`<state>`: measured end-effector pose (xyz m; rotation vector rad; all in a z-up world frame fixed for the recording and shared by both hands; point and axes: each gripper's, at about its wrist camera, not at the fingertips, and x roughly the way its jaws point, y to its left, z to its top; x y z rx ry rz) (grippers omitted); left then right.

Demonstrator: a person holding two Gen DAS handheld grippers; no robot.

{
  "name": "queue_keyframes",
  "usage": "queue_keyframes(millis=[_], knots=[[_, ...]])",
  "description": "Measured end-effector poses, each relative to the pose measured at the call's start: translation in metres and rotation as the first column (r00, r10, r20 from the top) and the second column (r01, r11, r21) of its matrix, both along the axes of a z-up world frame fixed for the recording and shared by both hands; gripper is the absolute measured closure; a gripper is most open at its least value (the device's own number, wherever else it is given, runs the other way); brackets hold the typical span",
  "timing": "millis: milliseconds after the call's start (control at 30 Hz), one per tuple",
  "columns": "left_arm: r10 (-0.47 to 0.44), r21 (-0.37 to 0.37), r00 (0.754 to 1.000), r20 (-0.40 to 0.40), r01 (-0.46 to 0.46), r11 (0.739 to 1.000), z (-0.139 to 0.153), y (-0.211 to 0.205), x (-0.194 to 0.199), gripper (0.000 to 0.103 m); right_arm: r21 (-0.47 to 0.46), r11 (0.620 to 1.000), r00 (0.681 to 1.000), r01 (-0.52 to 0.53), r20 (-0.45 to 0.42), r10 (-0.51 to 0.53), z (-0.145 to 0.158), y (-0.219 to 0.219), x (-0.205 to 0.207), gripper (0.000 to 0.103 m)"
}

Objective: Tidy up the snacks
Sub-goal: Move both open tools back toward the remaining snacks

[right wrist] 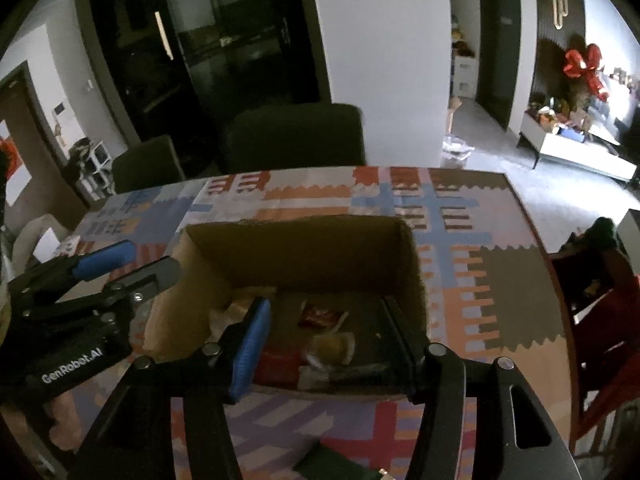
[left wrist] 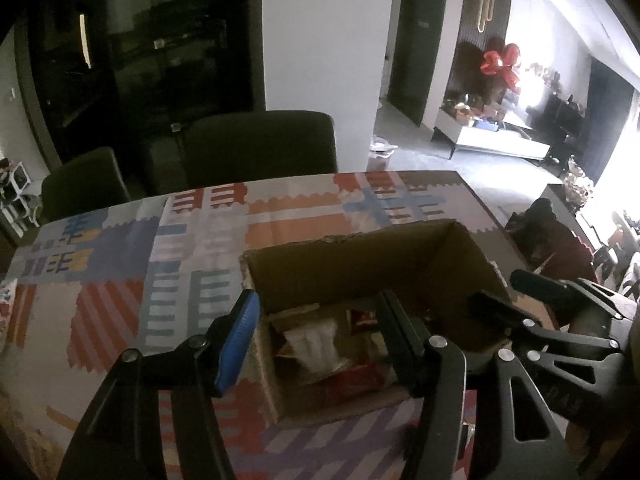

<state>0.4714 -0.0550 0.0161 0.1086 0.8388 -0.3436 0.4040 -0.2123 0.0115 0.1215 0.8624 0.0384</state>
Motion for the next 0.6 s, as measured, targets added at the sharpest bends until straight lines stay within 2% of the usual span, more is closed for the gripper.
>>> queue_keyframes(millis=[67, 333, 600], knots=[[0.008, -0.001, 1.0, 0.01, -0.008, 1.0, 0.003, 0.003, -0.005, 0.039, 0.008, 1.0, 1.0, 0.001, 0.001, -0.001, 0.002, 0.0, -0.003, 0.047], [0.025, -0.007, 0.999, 0.038, -0.024, 1.0, 0.017, 0.014, -0.034, 0.039, 0.033, 0.999, 0.999, 0.006, 0.032, -0.007, 0.014, 0.004, -0.027, 0.047], [0.036, -0.015, 0.997, 0.066, -0.035, 0.999, 0.029, 0.027, -0.069, 0.035, 0.023, 1.0, 0.997, 0.007, 0.079, -0.009, 0.026, 0.013, -0.057, 0.047]])
